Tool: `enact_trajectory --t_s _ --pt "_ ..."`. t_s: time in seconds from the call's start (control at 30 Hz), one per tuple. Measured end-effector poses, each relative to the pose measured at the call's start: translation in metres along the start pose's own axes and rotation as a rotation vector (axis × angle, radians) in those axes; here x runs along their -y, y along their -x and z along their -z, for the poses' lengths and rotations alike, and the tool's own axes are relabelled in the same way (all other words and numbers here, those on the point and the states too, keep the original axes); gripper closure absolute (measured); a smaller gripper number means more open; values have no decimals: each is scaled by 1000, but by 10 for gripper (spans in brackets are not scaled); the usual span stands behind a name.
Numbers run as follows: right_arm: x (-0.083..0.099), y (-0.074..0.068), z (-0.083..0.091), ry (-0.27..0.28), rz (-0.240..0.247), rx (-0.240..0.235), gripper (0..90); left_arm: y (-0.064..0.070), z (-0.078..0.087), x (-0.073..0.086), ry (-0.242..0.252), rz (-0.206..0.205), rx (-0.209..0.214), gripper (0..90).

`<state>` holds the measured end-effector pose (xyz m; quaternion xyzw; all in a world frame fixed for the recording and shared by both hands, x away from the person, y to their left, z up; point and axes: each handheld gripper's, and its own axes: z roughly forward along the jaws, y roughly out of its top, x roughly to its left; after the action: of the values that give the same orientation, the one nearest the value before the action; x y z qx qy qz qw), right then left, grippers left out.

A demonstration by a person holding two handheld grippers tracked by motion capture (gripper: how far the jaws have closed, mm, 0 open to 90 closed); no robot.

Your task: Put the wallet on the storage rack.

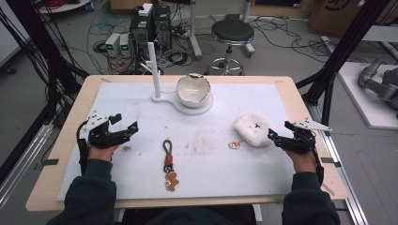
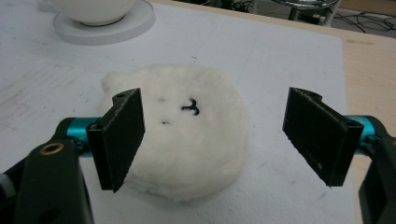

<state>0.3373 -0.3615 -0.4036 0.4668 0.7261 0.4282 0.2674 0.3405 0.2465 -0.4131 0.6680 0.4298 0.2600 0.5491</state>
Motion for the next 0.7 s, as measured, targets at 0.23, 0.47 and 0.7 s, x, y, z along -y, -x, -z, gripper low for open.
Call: enact_trajectory --t_s 0.23,0.47,0.7 --pt "2 2 2 -1 0 2 213 1 -3 1 -18 3 8 210" --pt "3 4 0 0 -2 -4 214 3 -5 1 -30 5 11 226" --pt "4 5 -1 -4 -13 -3 215 5 -6 2 -51 5 22 241"
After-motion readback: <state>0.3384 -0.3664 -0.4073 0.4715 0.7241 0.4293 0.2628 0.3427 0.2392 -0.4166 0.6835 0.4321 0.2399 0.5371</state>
